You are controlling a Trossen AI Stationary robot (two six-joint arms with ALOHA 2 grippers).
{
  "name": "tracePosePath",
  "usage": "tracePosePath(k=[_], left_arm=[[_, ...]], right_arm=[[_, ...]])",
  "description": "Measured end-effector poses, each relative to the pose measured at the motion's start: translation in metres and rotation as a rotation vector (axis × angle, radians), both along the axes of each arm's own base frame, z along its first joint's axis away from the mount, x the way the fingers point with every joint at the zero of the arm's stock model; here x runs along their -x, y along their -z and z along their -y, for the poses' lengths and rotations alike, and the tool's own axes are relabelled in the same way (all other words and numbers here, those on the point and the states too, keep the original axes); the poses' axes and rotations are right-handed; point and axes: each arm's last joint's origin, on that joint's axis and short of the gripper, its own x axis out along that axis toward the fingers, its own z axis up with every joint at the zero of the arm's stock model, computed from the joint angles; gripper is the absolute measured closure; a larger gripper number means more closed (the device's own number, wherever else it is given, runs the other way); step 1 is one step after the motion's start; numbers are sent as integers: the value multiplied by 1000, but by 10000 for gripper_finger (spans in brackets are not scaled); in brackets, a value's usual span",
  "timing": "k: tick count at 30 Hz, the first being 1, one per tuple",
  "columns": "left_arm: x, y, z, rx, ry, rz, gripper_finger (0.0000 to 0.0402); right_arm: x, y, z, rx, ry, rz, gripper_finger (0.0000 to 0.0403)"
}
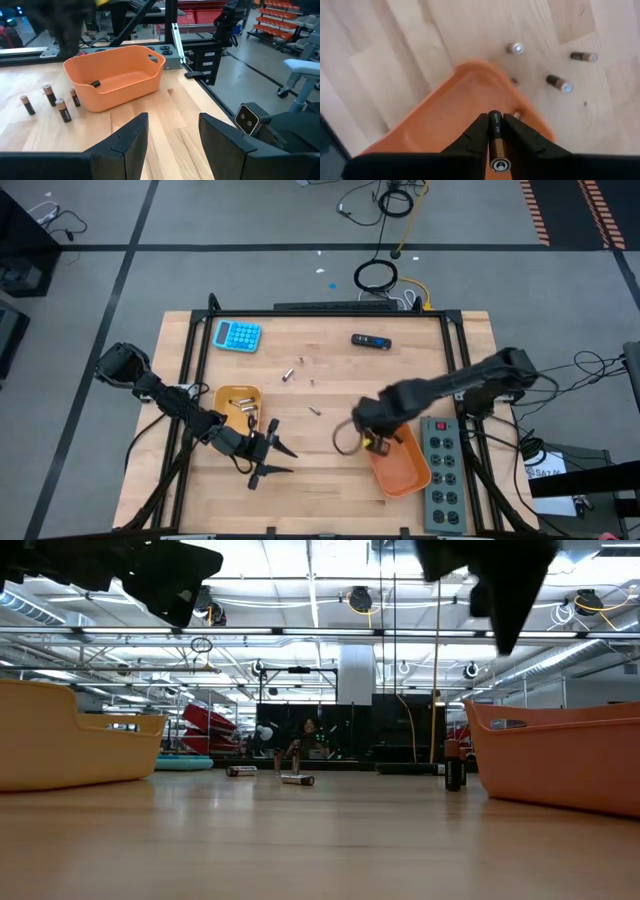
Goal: Sort batteries
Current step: Put the black battery into the orange bin
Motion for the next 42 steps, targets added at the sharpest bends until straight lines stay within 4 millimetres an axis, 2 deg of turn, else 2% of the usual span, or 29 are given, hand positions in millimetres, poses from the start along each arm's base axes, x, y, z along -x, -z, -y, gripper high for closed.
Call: tracePosePath(k=[5,9,12,15,19,25,31,36,42], left_arm=[[0,0,0,6,-4,2,217],[0,0,0,7,-4,3,217],[0,-1,0,7,-4,4,217],[0,0,0,6,-4,3,217],[0,-1,0,7,-4,4,217],[0,-1,0,7,-4,5,217],[0,0,0,5,-3,2,217],[0,0,0,-5,-2,1,217],[1,0,2,-29,12,8,217]], right_arm=[[14,-7,-26,42,19,25,320],[16,0,-32,66,26,-23,277],[17,1,-28,79,25,-61,247],[17,0,-14,120,65,-85,231],[10,-1,12,137,131,-82,229],[-3,4,63,118,267,-84,229],[-15,19,107,37,327,-105,211],[-26,42,121,-17,314,-154,187],[-36,71,121,-70,292,-253,161]])
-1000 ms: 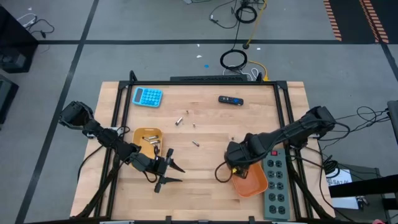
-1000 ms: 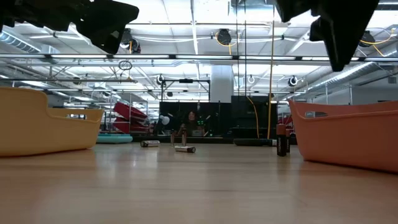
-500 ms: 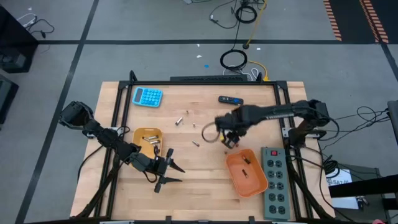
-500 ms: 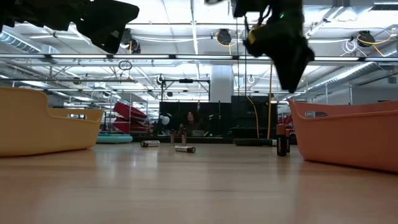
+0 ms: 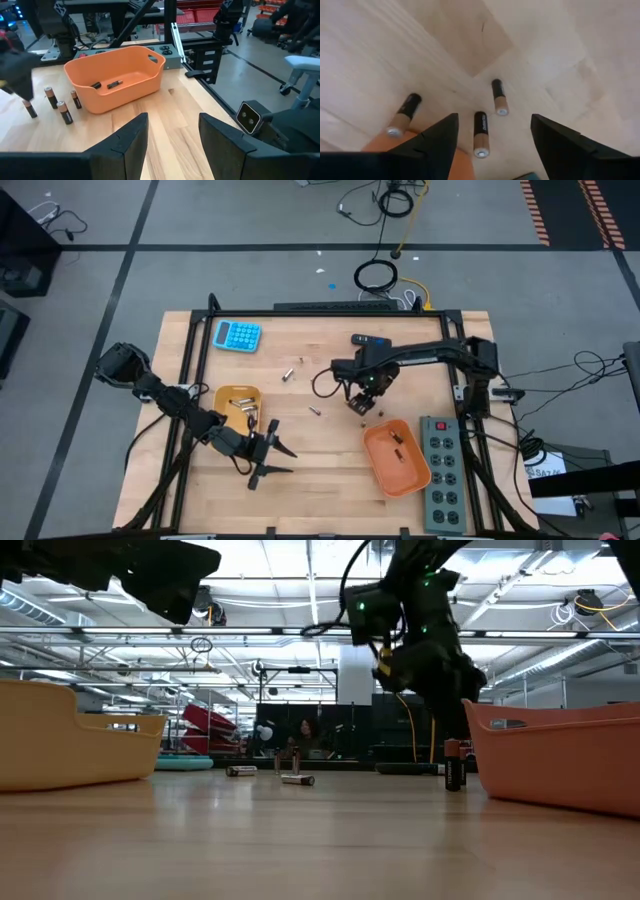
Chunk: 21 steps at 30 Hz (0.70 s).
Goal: Sort batteries
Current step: Put the black battery into the orange bin
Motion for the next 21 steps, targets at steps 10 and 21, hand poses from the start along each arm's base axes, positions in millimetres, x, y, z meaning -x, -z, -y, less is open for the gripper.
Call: tracePosePath(k=[10,21], left_arm=[[6,-2,11,-56,65,48,217],[6,-3,10,-52,60,47,217]], right_arm=[[-5,23,2,-18,-32,-70,155],[-4,24,12,-26,13,-80,195]])
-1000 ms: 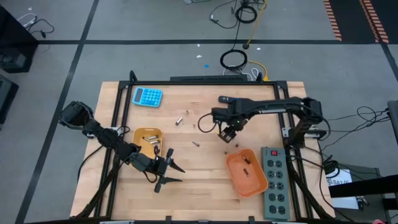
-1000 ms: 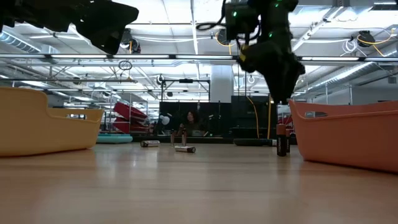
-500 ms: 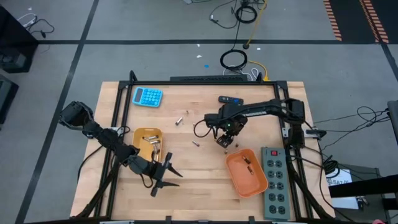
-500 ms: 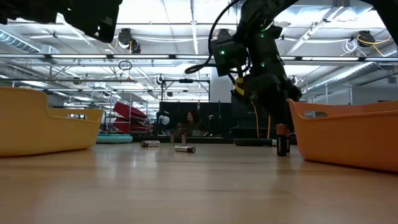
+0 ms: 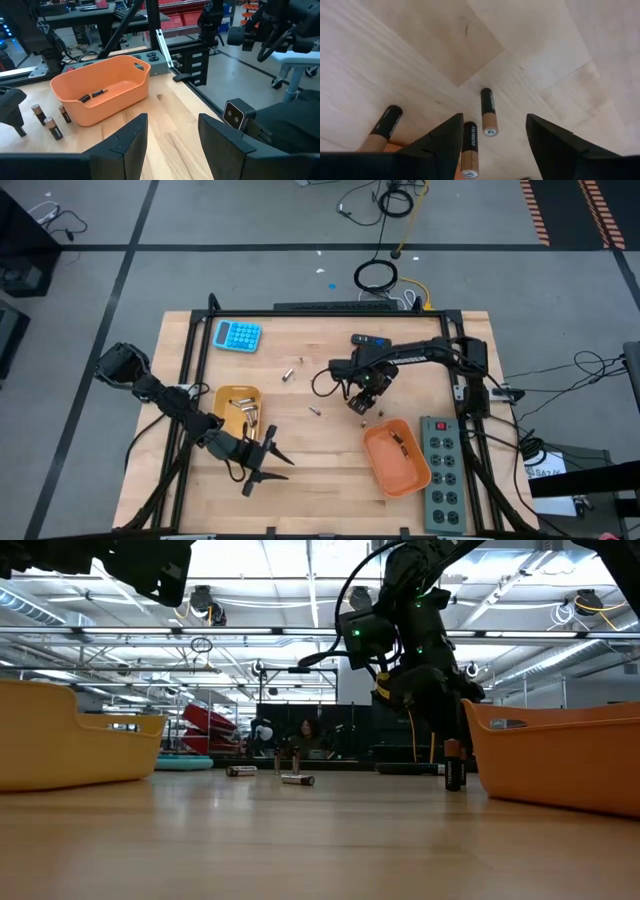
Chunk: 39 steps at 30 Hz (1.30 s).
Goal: Sort batteries
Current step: Put the black battery into the orange bin
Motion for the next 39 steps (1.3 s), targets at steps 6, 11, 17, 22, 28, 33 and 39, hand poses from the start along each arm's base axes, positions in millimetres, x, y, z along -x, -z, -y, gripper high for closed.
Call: tracePosePath(k=[6,11,17,22,28,33,39], left_arm=[[0,1,0,-4,-3,-6,217],[0,1,0,-4,-3,-6,217],[0,1,0,-3,-4,-6,217],[0,1,0,-3,-4,-6,217],[0,1,0,-3,-4,-7,217],[0,1,0,-3,-4,-7,217],[0,1,0,-5,-7,-9,217]], right_arm=[[1,0,5,-59,32,10,208],[1,0,4,-79,38,12,210],[1,0,4,-99,52,15,211],[1,0,4,-100,53,14,211],[0,10,4,-103,52,-26,211],[-3,19,5,-106,50,-42,211],[-4,34,6,-123,34,-91,224]])
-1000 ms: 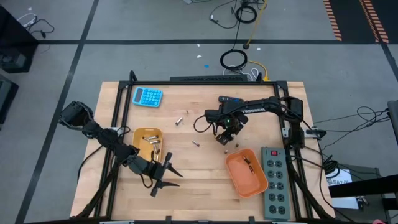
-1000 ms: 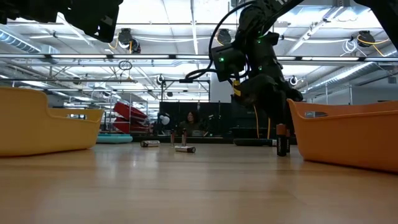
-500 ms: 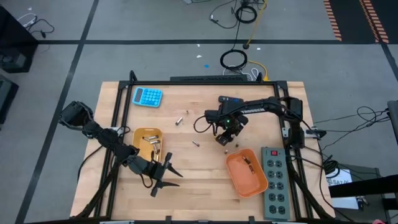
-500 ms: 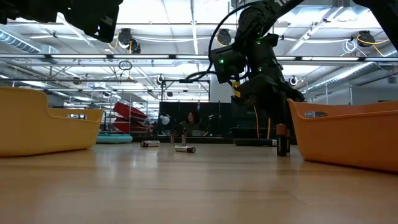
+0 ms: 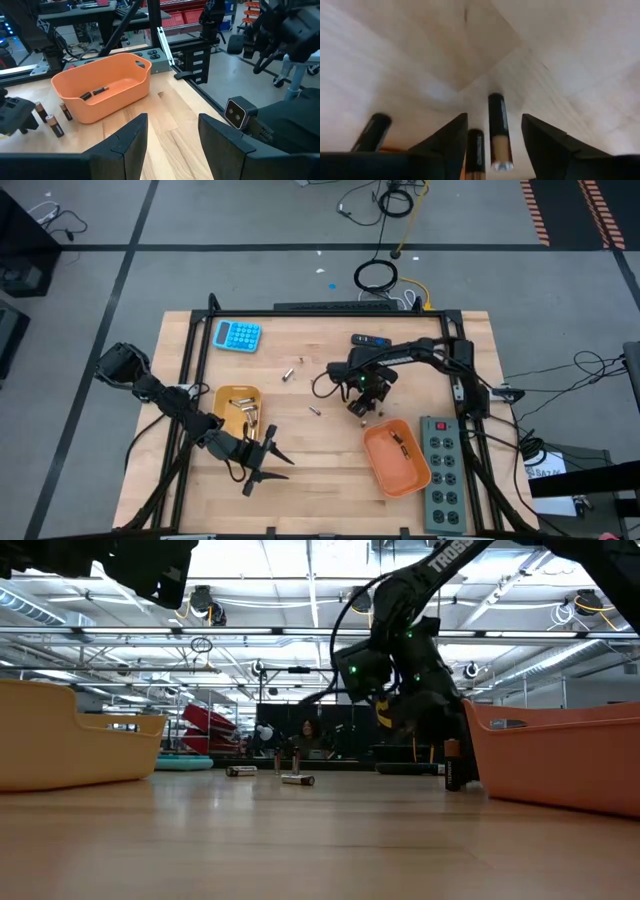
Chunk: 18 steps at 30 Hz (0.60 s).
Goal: Sort batteries
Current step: Put the black battery into the orange bin
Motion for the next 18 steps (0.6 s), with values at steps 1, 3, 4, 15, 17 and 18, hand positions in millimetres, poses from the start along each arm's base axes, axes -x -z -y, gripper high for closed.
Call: tracePosePath(k=[1,3,4,15,17,18], left_arm=[[0,0,0,-1,-1,-1,217],[0,0,0,-1,-3,-1,217],[0,0,0,-1,-4,0,217],[0,1,-1,-8,-18,-6,217],[0,1,-1,-9,-18,-6,217],[0,1,-1,-9,-18,-7,217]], right_arm=[[0,4,0,-4,-4,-10,232],[-1,9,1,-15,-12,-22,254],[-1,11,2,-19,-15,-26,268],[-2,6,8,-19,-60,-30,389],[-6,-4,9,1,-85,7,392],[-7,-9,9,7,-95,25,393]])
